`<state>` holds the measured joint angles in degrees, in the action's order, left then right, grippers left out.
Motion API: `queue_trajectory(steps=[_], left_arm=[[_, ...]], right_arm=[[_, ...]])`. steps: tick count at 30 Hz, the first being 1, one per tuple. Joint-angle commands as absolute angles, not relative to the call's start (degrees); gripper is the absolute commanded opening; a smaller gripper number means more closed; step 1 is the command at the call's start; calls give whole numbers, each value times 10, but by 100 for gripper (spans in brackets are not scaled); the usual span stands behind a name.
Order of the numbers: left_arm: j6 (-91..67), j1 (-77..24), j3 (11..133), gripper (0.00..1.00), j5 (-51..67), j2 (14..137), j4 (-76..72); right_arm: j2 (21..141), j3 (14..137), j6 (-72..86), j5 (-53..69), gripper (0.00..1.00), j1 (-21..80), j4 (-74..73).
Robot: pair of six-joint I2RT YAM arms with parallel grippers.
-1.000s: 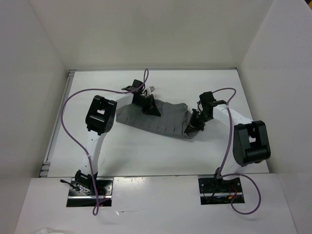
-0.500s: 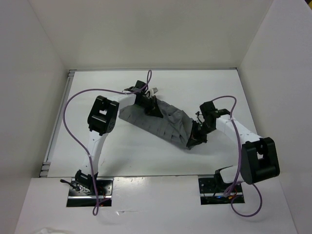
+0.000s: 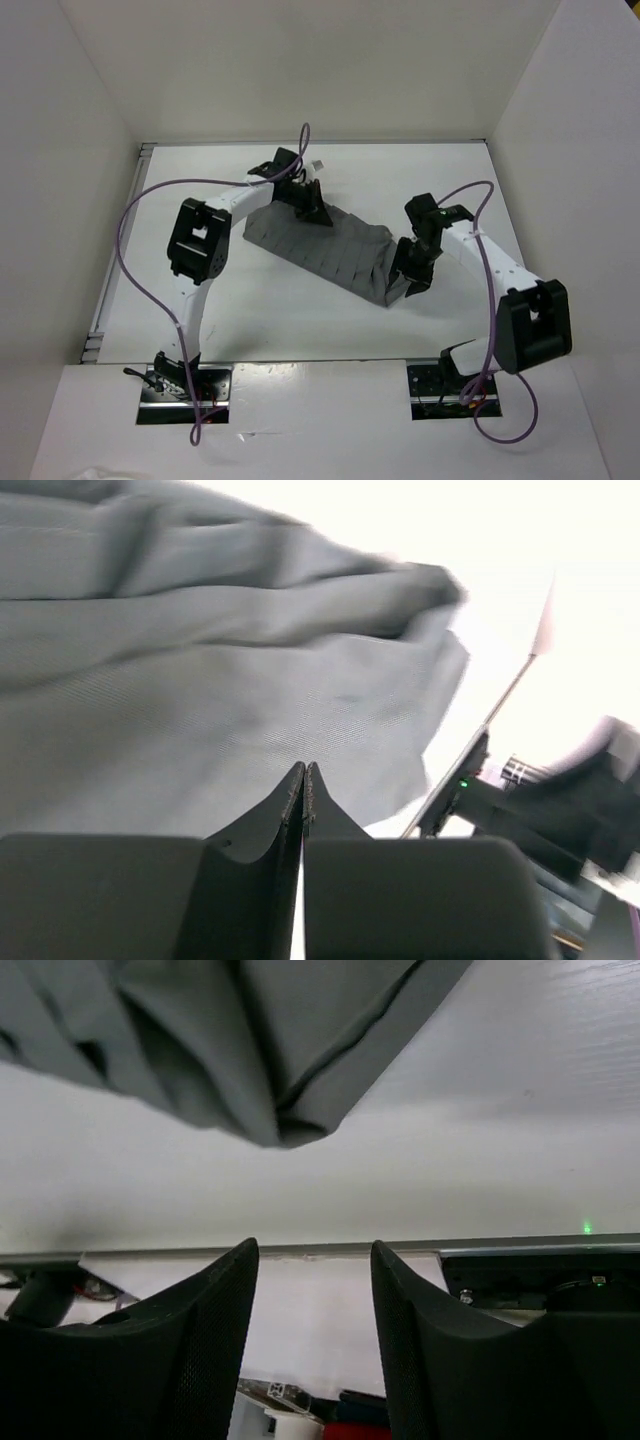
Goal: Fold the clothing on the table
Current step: Fold the skirt
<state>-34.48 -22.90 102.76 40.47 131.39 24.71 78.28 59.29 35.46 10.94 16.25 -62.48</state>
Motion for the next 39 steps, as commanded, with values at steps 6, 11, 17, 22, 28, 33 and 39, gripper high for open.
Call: queue_trajectory(steps=[6,11,17,22,28,33,39], left_arm=[[-300,-221,1020,5,380,1180,260],[-289,-200,970,6,374,1125,260],[-289,-190,936,6,368,1106,260],[-289,-185,925,7,362,1106,260],[-289,-185,931,7,374,1123,260],[-289,-185,942,7,374,1129,260],[-284,-185,953,7,368,1129,279]], right_arm=[[952,598,398,98,53,159,-476],[1062,673,374,78,50,147,-449],[1164,845,332,48,50,94,-444],[1115,910,300,59,64,94,-469],[1100,858,249,118,82,77,-459],[1138,846,213,169,85,44,-429],[1186,846,200,234,86,-1,-385]])
